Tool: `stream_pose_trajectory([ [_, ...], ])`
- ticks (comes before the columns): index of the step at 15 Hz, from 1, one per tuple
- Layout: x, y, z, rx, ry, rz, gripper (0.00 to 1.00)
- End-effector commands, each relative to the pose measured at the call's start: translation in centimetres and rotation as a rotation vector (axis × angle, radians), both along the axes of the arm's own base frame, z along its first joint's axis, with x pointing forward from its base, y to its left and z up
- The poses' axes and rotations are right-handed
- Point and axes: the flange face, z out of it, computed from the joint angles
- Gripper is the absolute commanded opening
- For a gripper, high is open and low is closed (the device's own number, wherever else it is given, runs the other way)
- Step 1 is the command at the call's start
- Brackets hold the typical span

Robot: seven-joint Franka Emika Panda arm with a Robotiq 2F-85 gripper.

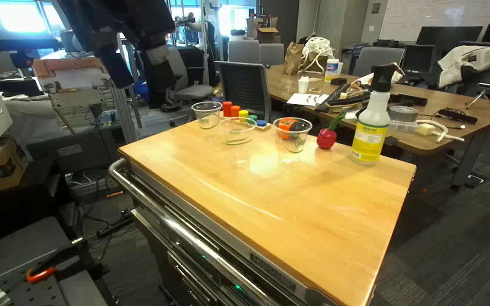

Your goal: Stack all three clear cups together

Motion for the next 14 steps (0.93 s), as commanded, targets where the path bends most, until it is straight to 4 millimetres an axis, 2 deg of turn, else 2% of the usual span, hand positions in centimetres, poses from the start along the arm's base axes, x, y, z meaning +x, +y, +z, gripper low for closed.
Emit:
stream_pose_trajectory([
  [1,0.0,0.0,0.3,0.0,-0.003,0.0,1.0],
  [7,0.0,0.0,0.5,-0.001,-0.007,-0.001,1.0],
  [8,0.5,-0.2,0.4,0.0,-0.009,-0.006,1.0],
  [10,2.1,-0.8,0.6,0.019,-0.01,0.005,1.0],
  [14,7.8,-3.5,0.9,0.045,-0.012,-0.04,1.0],
])
